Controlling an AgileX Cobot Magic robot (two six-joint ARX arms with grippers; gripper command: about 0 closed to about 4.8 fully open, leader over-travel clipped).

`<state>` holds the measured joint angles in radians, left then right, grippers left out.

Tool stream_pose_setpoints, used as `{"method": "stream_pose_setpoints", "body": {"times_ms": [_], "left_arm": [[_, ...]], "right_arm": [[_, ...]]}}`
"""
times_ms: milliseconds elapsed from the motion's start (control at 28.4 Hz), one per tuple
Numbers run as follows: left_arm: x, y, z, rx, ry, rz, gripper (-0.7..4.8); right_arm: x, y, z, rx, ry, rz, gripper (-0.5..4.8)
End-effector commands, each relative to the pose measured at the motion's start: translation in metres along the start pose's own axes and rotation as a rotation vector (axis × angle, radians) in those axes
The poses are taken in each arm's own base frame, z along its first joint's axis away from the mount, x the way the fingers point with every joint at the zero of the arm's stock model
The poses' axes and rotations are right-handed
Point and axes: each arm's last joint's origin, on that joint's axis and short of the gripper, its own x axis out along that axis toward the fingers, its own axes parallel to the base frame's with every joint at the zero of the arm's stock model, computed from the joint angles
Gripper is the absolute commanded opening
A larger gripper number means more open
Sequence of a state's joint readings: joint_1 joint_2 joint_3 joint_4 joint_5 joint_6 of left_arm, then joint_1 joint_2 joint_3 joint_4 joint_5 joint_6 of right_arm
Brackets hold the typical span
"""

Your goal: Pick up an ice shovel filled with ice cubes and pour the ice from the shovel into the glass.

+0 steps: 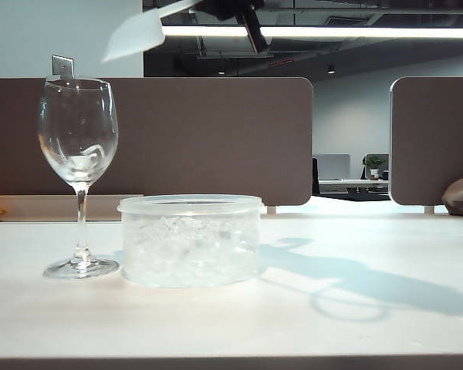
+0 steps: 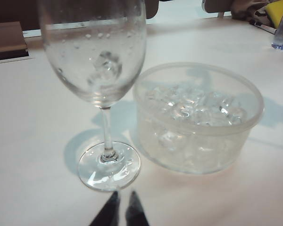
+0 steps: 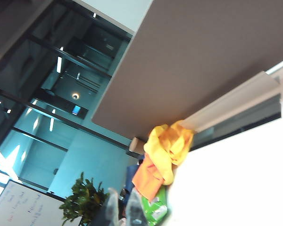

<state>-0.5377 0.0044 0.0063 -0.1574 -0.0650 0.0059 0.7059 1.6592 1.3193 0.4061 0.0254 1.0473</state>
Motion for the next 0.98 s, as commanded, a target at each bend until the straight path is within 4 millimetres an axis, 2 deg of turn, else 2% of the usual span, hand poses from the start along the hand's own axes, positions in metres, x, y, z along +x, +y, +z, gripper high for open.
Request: {"method": "stream_pose_setpoints", "body": {"times_ms": [35, 246, 387, 492, 598, 844, 985], "left_arm": [[0.000, 0.000, 0.001, -0.003, -0.008, 0.003, 0.29], [0.000, 0.000, 0.001, -0.003, -0.008, 0.003, 0.29], [0.000, 0.000, 0.001, -0.003, -0.008, 0.003, 0.29], [0.000, 0.000, 0.001, -0.003, -0.009, 0.003, 0.29], [0.000, 0.000, 0.001, -0.003, -0.008, 0.003, 0.29], [0.000, 0.000, 0.001, -0.003, -0.008, 0.003, 0.29], [0.000, 0.000, 0.001, -0.003, -0.009, 0.002, 0.29]], "right_arm": [[-0.001, 0.006, 0.003, -0.007, -0.018, 0.028, -0.06], [-0.002, -0.006, 0.009, -0.013, -0.010, -0.057, -0.06], [-0.003, -0.010, 0.009, -0.119, -0.006, -0.097, -0.06], [-0.005, -0.015, 0.012, -0.130, 0.002, -0.158, -0.06], [-0.010, -0.033, 0.009, -0.209, 0.069, -0.343, -0.05], [-0.017, -0.060, -0.003, -0.214, 0.134, -0.430, -0.05], [-0.024, -0.081, -0.015, -0.138, 0.148, -0.461, -0.05]]}}
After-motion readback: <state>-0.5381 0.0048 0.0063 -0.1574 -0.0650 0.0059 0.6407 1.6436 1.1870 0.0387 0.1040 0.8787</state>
